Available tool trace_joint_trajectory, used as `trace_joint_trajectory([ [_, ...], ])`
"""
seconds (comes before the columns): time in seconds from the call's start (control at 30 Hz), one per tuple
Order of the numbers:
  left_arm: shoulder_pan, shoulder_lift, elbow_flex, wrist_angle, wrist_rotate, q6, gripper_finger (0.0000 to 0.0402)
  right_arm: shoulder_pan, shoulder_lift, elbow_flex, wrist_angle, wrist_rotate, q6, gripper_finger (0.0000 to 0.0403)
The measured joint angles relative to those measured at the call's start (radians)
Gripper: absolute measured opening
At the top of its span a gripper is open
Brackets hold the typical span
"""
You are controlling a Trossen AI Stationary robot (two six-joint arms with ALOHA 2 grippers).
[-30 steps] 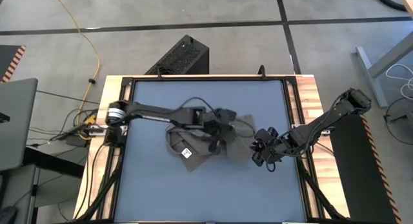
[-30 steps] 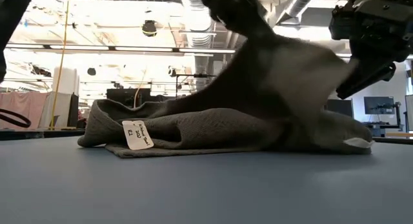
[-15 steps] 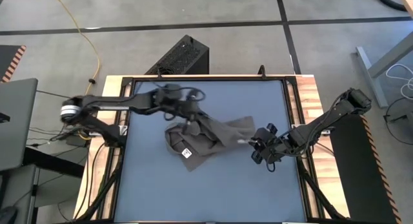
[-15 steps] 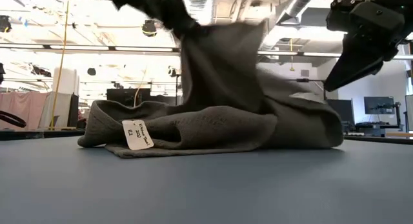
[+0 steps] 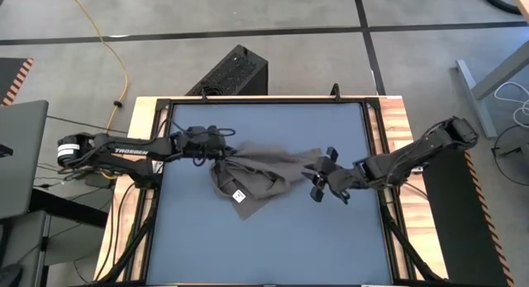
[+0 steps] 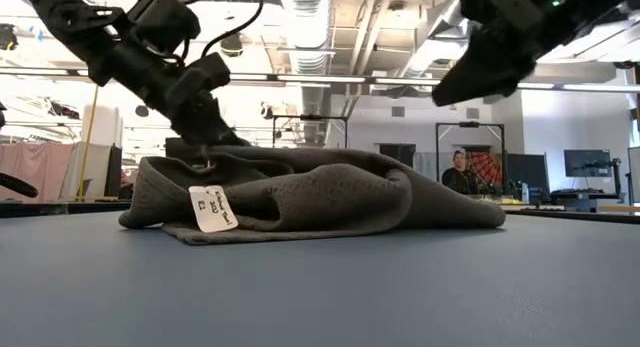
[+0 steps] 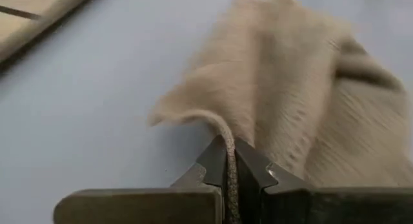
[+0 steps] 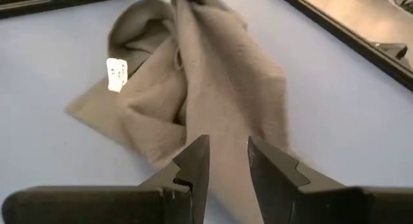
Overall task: Roll towel into tight, uniform cylinder
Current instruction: Fold the gray towel
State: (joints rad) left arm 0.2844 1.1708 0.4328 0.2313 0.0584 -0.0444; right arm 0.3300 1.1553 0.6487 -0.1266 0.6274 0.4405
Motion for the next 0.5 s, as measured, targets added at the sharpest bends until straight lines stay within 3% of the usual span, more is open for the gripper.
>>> trace_joint_trajectory([
  [0.23, -0.076, 0.013, 0.0, -0.14, 0.259, 0.035, 0.0057, -0.069, 0.166, 0.0, 0.106, -0.011, -0.005, 0.0133],
  [0.5, -0.203, 0.132, 0.0, -0.16, 0.376, -0.004, 0.0082, -0.176, 0.426, 0.0, 0.421, -0.176, -0.103, 0.0138],
])
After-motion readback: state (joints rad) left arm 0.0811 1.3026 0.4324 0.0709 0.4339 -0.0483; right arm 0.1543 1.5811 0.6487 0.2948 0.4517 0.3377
